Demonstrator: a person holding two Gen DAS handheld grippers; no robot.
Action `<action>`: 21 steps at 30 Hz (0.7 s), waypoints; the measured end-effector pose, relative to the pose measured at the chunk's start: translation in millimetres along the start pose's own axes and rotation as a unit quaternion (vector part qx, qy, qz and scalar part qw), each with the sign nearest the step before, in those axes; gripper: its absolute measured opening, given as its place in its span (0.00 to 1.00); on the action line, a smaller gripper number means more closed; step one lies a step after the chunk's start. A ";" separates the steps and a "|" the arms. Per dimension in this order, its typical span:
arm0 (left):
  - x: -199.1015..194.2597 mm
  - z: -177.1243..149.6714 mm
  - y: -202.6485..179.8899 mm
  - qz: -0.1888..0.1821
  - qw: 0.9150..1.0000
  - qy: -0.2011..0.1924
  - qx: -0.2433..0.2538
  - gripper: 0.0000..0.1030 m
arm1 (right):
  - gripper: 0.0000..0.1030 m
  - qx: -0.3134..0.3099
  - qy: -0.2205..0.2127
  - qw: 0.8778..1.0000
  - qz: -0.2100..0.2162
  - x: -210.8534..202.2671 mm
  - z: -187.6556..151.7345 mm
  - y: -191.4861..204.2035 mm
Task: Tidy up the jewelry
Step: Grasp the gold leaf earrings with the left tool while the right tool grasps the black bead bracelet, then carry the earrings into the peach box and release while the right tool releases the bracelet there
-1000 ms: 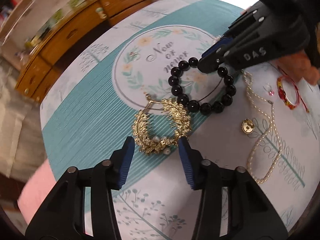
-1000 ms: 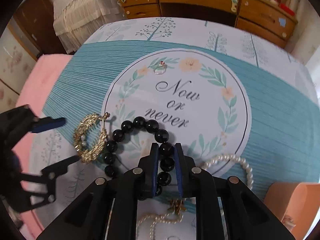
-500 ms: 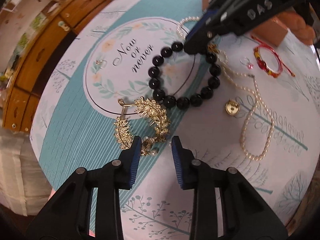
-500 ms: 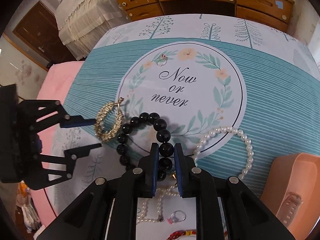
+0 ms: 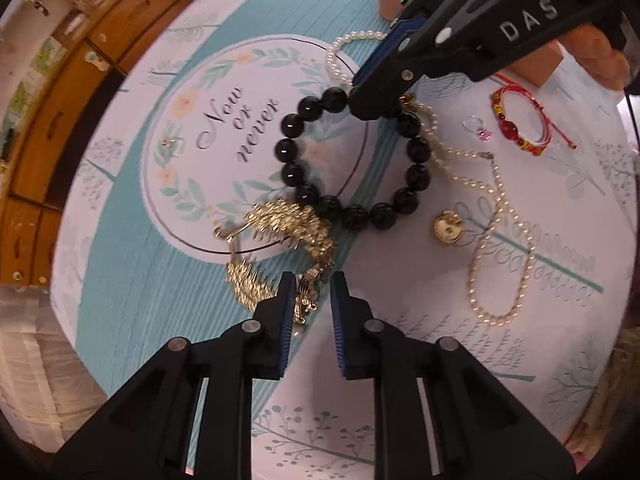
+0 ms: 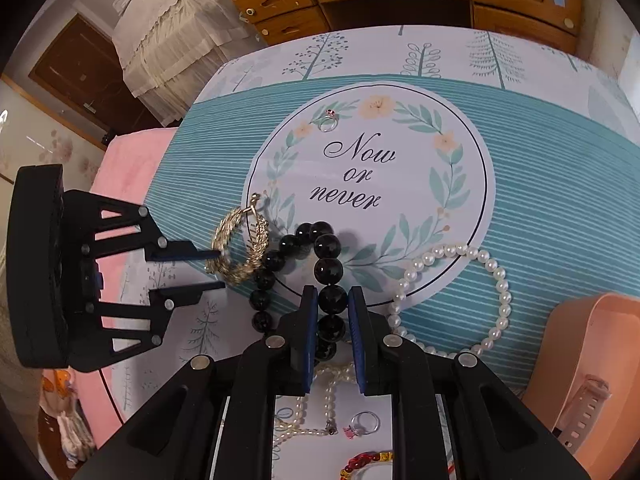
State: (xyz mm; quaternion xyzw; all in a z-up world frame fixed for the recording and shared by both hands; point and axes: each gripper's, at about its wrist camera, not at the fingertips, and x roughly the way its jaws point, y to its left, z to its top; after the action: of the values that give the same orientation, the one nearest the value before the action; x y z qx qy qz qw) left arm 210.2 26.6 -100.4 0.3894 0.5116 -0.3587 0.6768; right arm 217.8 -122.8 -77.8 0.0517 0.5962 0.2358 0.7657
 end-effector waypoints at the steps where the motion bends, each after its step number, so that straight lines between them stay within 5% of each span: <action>1: 1.0 2.8 -0.6 -0.001 1.000 0.004 0.004 0.15 | 0.15 0.000 -0.001 1.000 0.000 -0.9 -0.3 -0.6; 12: 11.0 14.4 -6.2 0.015 1.000 0.020 0.012 0.13 | 0.15 -0.006 -0.018 1.000 0.008 -13.3 -5.4 1.4; 21: -22.5 15.4 -3.7 0.037 0.997 -0.023 -0.065 0.08 | 0.14 -0.016 -0.094 0.995 0.025 -82.2 -18.4 15.3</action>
State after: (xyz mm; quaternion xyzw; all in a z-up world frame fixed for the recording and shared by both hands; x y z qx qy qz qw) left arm 208.4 13.1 -76.4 0.3552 0.5027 -0.3082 0.7253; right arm 181.3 -147.8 -4.4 0.0759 0.5161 0.2584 0.8131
